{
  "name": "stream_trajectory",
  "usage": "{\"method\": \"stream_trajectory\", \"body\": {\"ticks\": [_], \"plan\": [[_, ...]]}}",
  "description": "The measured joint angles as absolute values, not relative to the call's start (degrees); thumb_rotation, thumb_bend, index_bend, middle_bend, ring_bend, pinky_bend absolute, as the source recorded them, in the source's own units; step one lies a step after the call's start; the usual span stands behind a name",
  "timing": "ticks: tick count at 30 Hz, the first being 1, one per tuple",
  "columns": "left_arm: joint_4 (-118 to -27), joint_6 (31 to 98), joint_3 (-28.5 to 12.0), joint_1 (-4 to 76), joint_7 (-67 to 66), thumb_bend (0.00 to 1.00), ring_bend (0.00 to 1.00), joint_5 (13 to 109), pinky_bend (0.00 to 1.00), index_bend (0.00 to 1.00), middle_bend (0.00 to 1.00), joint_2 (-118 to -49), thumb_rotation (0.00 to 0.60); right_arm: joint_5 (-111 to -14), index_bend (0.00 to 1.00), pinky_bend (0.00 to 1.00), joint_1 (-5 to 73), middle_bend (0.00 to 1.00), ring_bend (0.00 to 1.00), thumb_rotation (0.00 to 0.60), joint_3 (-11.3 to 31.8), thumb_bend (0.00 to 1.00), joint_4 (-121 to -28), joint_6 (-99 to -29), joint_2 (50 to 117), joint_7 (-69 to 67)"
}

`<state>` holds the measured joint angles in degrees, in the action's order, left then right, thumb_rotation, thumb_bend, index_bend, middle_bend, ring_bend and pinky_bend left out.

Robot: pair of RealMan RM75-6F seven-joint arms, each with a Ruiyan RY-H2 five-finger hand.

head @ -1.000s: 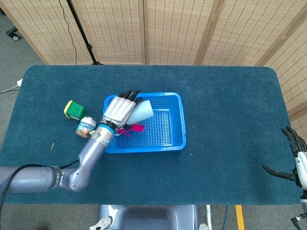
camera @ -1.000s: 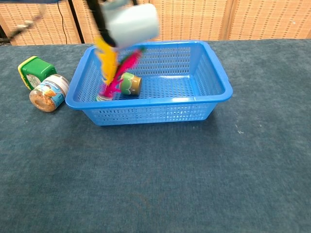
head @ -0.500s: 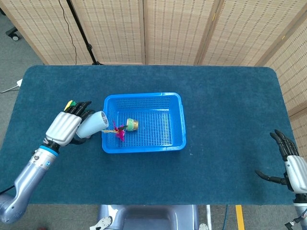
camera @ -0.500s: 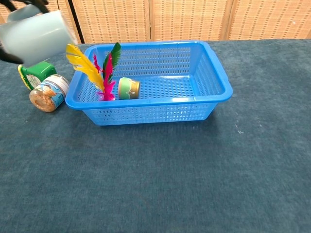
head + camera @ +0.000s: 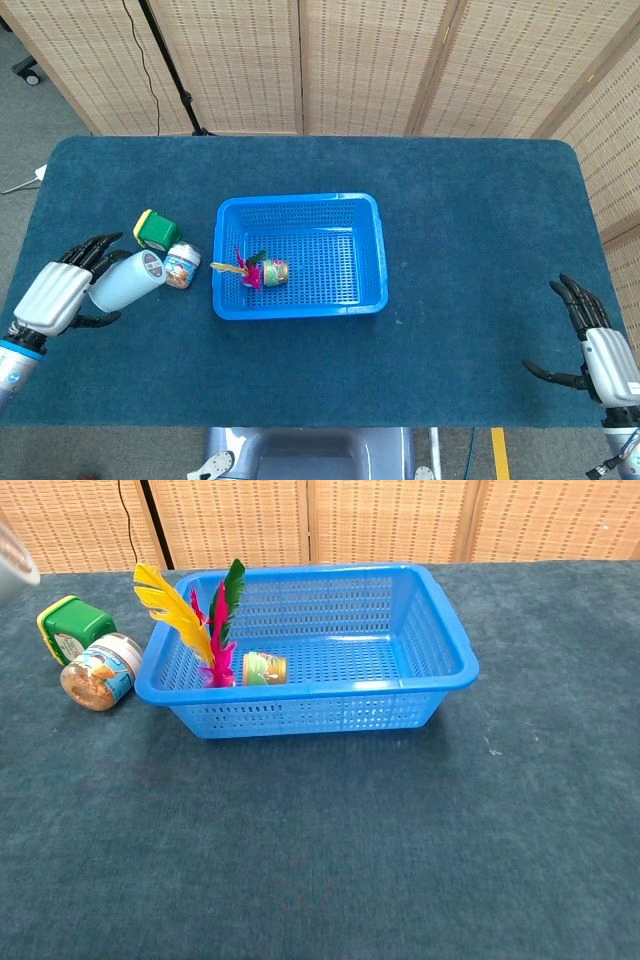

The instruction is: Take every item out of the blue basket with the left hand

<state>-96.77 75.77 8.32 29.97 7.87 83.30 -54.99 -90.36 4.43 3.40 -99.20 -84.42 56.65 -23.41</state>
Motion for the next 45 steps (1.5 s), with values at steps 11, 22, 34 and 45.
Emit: {"method": "stream_trajectory", "body": {"ticks": [11, 22, 34, 45], "plan": [[-90.7, 68.3, 8.2, 29.0, 4.0, 0.21, 0.00, 83.2, 0.03, 0.00, 0.00, -63.3, 0.600, -90.7, 0.00, 0.00, 4.4, 0.00, 0.00, 0.600, 2.9, 0.00, -99.3, -84.8, 56.3, -23.8], [-90.3, 67.1, 5.7, 29.4, 8.5, 0.19, 0.00, 85.0, 0.02, 0.00, 0.00, -65.0, 0.600, -90.6, 0.00, 0.00, 4.6, 0.00, 0.00, 0.600, 2.7, 0.00, -99.3, -84.6, 56.1, -24.3], [-86.0, 74.6, -1.1, 29.9, 29.8, 0.19, 0.00, 89.3, 0.02, 0.00, 0.00, -71.8, 0.600, -90.4, 0.00, 0.00, 5.0, 0.00, 0.00, 0.600, 2.5, 0.00, -99.2, -84.0, 56.3, -23.8], [-76.9, 64.5, -7.3, 37.2, 33.7, 0.19, 0.00, 83.8, 0.02, 0.00, 0.00, -86.6, 0.600, -89.4, 0.00, 0.00, 5.2, 0.00, 0.00, 0.600, 2.7, 0.00, -98.9, -83.5, 56.4, -23.9]]}}
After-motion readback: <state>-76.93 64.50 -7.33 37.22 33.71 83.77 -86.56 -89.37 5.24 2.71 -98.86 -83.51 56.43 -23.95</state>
